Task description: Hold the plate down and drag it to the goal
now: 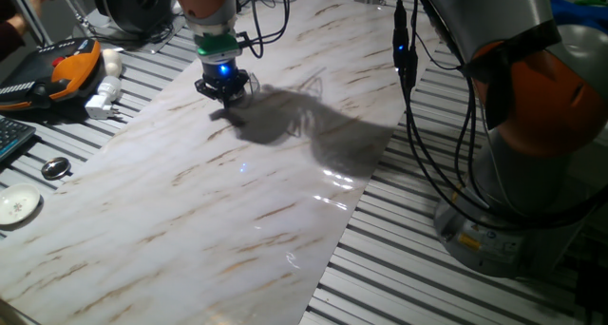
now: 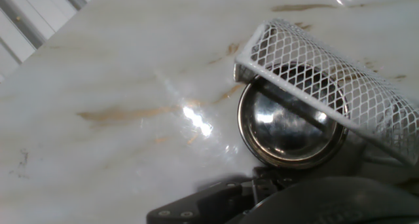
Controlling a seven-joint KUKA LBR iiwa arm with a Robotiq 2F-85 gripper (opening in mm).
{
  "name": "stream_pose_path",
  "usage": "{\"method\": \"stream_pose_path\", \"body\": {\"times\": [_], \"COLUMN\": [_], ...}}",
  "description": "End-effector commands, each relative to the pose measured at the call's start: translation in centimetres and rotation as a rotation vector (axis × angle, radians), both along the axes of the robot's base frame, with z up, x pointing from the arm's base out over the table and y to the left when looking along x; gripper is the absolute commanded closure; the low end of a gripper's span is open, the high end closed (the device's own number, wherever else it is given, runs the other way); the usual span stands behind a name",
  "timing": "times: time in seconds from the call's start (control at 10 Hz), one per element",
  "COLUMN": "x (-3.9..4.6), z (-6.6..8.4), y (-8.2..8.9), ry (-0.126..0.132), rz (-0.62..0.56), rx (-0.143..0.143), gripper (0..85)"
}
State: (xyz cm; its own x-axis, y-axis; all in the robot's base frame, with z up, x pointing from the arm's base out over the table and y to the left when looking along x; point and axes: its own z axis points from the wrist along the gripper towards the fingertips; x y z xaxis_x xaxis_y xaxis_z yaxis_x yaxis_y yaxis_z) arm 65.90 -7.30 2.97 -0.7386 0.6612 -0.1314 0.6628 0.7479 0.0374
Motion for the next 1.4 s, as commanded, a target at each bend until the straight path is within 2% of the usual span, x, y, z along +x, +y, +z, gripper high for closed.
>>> {"method": "stream_pose_path", "body": {"times": [0.0, 1.3], "x": [0.0, 0.23], "z": [0.02, -0.01], "y": [-0.06, -0.72], "ry": [0.0, -0.019], "rz": [0.0, -0.006], "rx": [-0.003, -0.04], "gripper": [85.0, 85.0]}}
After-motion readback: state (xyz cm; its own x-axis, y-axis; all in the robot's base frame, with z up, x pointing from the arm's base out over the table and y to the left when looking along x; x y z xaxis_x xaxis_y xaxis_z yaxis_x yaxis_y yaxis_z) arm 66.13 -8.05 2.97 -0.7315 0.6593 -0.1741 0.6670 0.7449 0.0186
